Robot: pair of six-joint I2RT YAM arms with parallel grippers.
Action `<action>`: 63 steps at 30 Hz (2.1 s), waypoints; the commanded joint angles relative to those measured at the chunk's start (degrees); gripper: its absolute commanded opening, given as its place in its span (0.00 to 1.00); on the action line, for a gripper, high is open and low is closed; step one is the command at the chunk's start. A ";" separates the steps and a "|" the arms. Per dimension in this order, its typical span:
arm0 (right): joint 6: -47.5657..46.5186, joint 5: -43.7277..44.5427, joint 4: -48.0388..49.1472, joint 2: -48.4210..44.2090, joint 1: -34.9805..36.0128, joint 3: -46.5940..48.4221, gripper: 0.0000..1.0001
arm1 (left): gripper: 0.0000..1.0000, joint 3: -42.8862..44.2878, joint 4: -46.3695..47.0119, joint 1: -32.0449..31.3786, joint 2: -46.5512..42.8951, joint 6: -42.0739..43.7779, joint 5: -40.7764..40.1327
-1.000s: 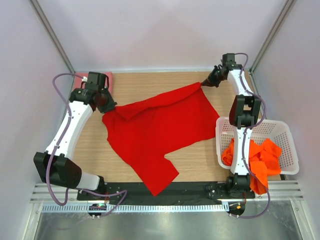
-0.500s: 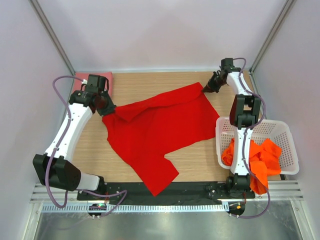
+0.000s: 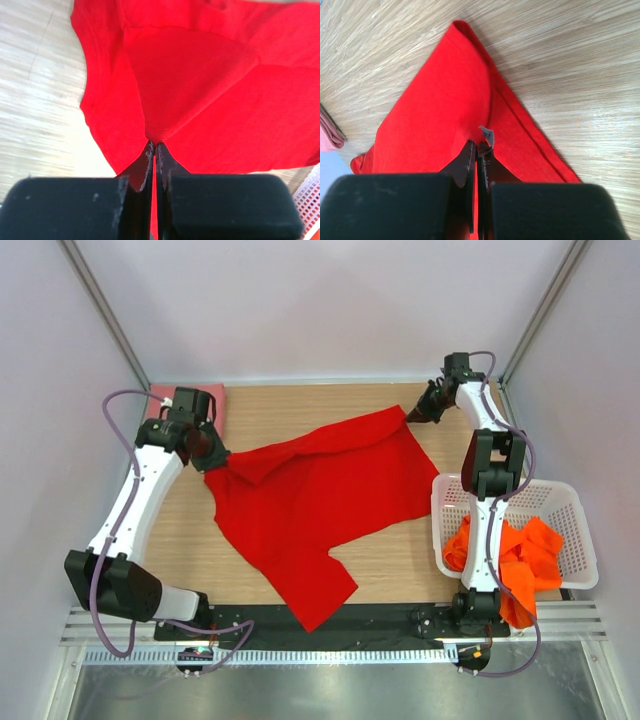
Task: Fold and stack the t-shirts
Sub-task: Fold the tshirt
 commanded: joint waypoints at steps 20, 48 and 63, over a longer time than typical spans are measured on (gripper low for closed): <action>-2.39 2.27 -1.02 -3.68 -0.04 -3.57 0.02 | 0.00 -4.48 1.80 0.99 0.28 3.30 8.48; -6.26 9.30 0.02 -5.61 0.22 -4.54 0.38 | 0.84 -6.16 1.19 4.57 -0.61 4.44 5.68; -9.51 4.74 14.88 4.49 1.71 6.78 0.59 | 0.77 5.89 11.47 13.64 27.78 10.60 11.12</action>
